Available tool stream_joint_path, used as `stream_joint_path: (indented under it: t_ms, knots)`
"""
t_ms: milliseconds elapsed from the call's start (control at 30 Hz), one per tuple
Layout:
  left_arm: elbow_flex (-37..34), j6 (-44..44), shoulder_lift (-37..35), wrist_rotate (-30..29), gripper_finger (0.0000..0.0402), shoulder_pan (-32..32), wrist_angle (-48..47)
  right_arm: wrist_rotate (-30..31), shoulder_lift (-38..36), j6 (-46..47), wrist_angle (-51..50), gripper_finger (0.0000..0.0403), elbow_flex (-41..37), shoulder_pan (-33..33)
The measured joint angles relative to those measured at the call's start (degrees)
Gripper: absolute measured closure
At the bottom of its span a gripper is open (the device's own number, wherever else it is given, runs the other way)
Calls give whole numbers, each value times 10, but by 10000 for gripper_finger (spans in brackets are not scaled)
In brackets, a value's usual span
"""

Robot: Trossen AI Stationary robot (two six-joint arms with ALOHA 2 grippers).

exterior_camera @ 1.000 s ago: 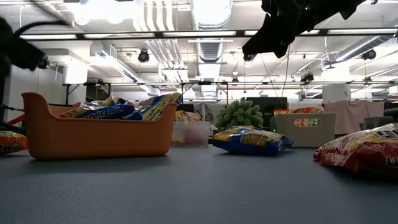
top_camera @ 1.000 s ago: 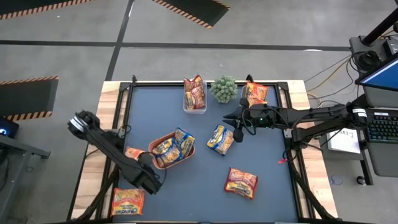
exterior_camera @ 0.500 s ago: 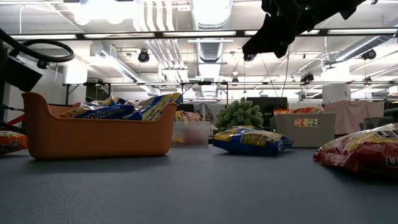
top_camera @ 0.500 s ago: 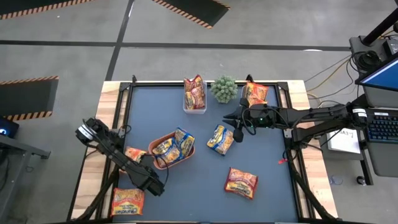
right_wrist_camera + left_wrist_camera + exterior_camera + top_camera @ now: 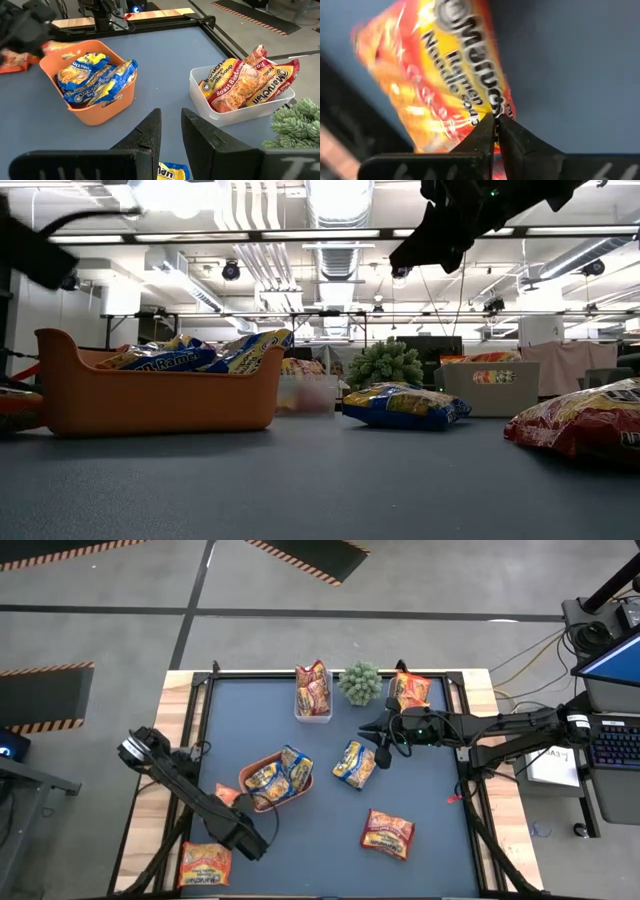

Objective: Sort Maruchan noodles
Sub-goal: Put the orange noodle pack into the gray bin

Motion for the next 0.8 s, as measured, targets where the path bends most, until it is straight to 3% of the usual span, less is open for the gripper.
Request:
stream_joint_path:
  t_ms: [133,233,400,567,667,800]
  knots:
    - [43,135,-1,-5,401,-5,71,0,0,0,0,339,0,0]
    - [73,231,1,-41,401,-14,154,-1,0,0,0,339,0,0]
    - [112,355,18,-186,401,-15,174,-3,0,-1,-2,339,0,3]
    - [114,480,35,-272,401,-9,201,-17,0,0,-2,339,0,6]
    - [113,525,39,-288,401,-7,214,-54,0,8,1,339,0,6]
    - [134,513,39,-256,401,-12,163,-99,-1,28,-1,339,1,6]
